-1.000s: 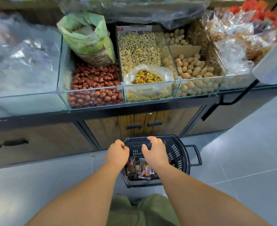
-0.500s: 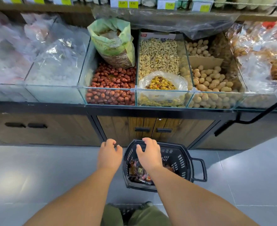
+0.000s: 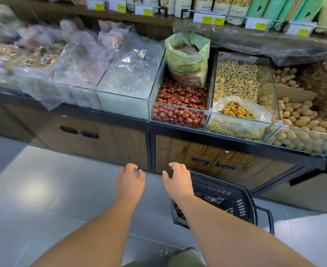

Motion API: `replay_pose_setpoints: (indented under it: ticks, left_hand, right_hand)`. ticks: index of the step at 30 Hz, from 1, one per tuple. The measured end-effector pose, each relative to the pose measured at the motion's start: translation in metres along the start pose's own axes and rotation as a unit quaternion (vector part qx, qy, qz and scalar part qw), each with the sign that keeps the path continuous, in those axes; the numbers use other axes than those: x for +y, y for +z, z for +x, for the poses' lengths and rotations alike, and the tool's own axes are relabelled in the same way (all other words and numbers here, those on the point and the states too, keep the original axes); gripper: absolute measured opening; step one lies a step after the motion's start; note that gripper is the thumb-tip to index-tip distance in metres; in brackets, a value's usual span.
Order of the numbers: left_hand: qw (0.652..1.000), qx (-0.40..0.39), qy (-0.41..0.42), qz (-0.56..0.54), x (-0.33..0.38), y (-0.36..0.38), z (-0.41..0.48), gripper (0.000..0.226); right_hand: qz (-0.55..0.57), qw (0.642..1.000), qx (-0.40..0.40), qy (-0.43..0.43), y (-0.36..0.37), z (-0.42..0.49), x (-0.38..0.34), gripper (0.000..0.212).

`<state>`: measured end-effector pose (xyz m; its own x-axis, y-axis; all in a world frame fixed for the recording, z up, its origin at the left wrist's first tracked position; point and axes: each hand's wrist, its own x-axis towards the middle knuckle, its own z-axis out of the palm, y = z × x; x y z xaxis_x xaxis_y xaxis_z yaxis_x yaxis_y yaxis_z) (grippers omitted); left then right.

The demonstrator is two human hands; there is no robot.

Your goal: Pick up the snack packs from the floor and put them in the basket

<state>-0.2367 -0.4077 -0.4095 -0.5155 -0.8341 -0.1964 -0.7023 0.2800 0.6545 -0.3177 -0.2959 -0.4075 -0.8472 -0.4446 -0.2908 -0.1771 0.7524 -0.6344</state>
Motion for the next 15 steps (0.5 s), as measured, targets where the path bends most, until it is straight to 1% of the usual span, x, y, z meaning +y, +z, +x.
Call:
replay_pose_setpoints:
  ticks: [6, 8, 15]
  left_hand:
    - [0.998, 0.054, -0.039, 0.004, -0.087, -0.086, 0.018, 0.027]
    - [0.996, 0.072, -0.052, -0.004, -0.119, -0.114, 0.023, 0.026]
    - [0.979, 0.143, -0.142, -0.030, -0.210, -0.191, 0.022, 0.025]
  right_hand:
    - [-0.024, 0.995, -0.063, -0.071, 0.081, -0.032, -0.080, 0.042]
    - [-0.027, 0.993, -0.081, -0.083, 0.107, -0.043, -0.105, 0.043]
    - [-0.080, 0.973, -0.150, -0.158, 0.191, -0.076, -0.184, 0.042]
